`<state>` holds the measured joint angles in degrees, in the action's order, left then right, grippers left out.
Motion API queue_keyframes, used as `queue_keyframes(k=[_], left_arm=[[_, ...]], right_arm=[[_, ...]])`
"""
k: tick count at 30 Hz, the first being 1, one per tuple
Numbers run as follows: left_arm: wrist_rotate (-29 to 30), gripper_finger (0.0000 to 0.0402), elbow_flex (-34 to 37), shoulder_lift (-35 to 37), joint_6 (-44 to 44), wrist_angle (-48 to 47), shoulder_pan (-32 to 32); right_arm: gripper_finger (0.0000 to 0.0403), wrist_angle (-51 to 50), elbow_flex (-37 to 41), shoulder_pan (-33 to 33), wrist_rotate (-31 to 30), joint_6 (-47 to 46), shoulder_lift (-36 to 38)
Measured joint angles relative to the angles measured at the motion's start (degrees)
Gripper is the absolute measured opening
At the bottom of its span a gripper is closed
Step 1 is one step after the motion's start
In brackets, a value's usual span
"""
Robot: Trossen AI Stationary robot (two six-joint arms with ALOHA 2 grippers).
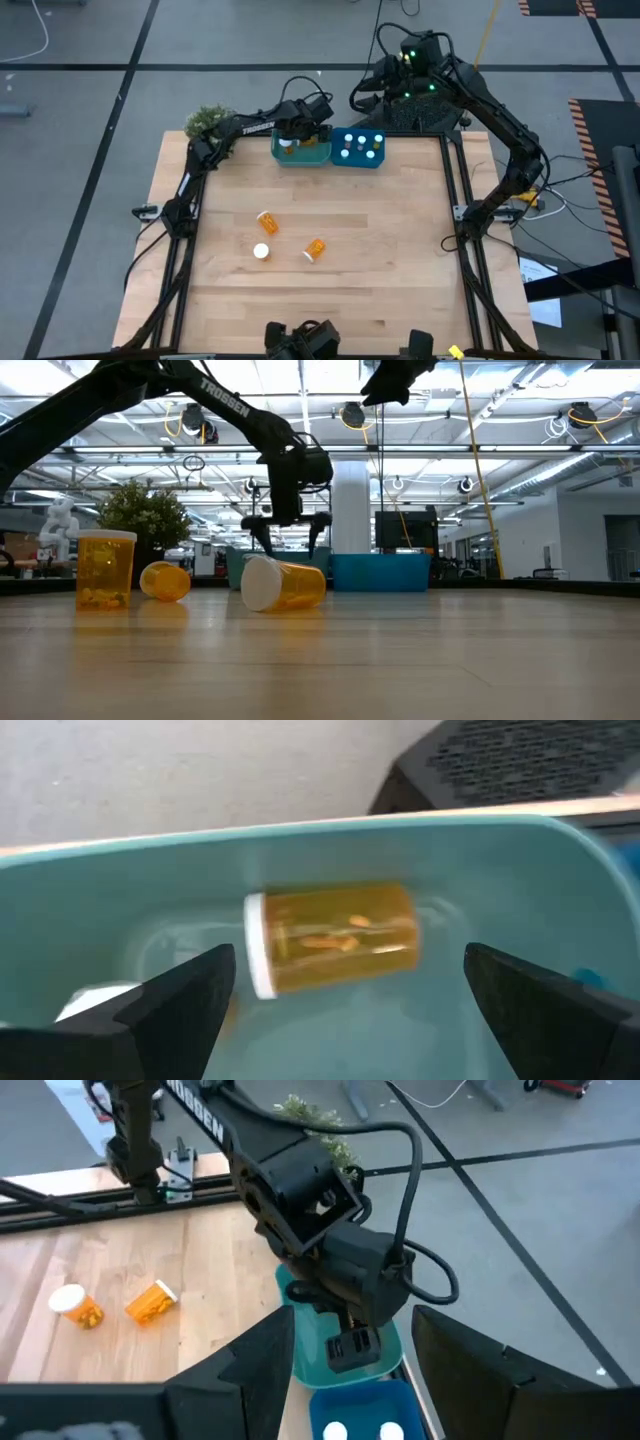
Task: Pick and place medicine bottles into bin by pill shape (circle, oval)
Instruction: Put the large orange capsule bottle into the green bin
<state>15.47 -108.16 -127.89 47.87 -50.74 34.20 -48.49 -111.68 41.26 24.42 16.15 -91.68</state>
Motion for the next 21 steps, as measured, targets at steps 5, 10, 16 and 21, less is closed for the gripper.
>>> queue_keyframes(k=[5, 10, 16, 21], left_arm=[[1.6, 0.0398, 0.0, -0.8, 0.8, -0.5, 0.0], [1.6, 0.0398, 0.0, -1.3, 0.7, -0.1, -0.1], [2.6, 0.0398, 0.0, -1.3, 0.4, 1.6, 0.2], [1.4, 0.0397, 0.1, -2.4, 0.9, 1.2, 1.0]], right_arm=[[0.0196, 0.2, 0.0, 0.5, 1.5, -0.6, 0.0], [0.0196, 0.2, 0.0, 0.5, 1.6, -0.7, 0.0], [0.0196, 0.3, 0.0, 0.5, 1.6, -0.6, 0.0], [0.0196, 0.3, 0.0, 0.5, 1.6, -0.5, 0.0]])
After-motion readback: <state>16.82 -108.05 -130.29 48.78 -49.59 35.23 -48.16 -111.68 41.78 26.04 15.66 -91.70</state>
